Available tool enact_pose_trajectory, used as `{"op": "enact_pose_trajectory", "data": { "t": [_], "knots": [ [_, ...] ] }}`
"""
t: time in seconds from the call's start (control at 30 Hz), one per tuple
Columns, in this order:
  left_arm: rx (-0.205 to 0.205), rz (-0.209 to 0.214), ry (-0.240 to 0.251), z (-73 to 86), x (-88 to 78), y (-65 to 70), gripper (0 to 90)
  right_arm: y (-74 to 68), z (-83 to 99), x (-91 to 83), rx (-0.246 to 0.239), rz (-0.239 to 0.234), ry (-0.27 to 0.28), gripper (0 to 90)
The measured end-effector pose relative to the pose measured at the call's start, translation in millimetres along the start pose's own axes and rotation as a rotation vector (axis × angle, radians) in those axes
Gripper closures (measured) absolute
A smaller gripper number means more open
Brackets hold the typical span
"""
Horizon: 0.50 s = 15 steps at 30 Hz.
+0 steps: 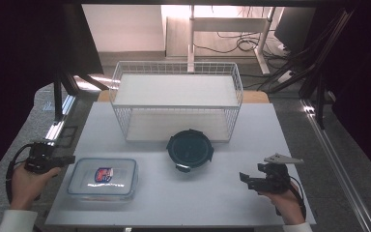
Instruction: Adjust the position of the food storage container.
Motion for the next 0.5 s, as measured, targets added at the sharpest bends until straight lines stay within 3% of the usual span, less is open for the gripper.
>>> {"op": "enact_pose_trajectory", "data": {
  "t": [0.2, 0.4, 0.5],
  "knots": [
    [-0.01, 0.0, -0.041, 2.4, 12.9, -8.0, 90.0, 1.9, 0.5, 0.3, -0.003, 0.005, -0.002, 16.1],
    [-0.002, 0.042, -0.067, 3.0, 24.4, -5.8, 90.0, 1.7, 2.4, 3.6, -0.007, 0.014, -0.01, 16.1],
    [0.002, 0.042, -0.07, 4.6, 26.4, -4.3, 90.0, 1.8, 2.6, 3.6, -0.008, 0.015, -0.011, 16.1]
  ]
}}
Point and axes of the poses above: each handheld gripper's, and its own axes: x roughly forward along the jaws, z roughly out of its underside, y roughly to its right, the point moved 7 cm from there along x, roughly forward along the jaws, and after that the axes turned 7 degrees about x, right-handed, at the moved point
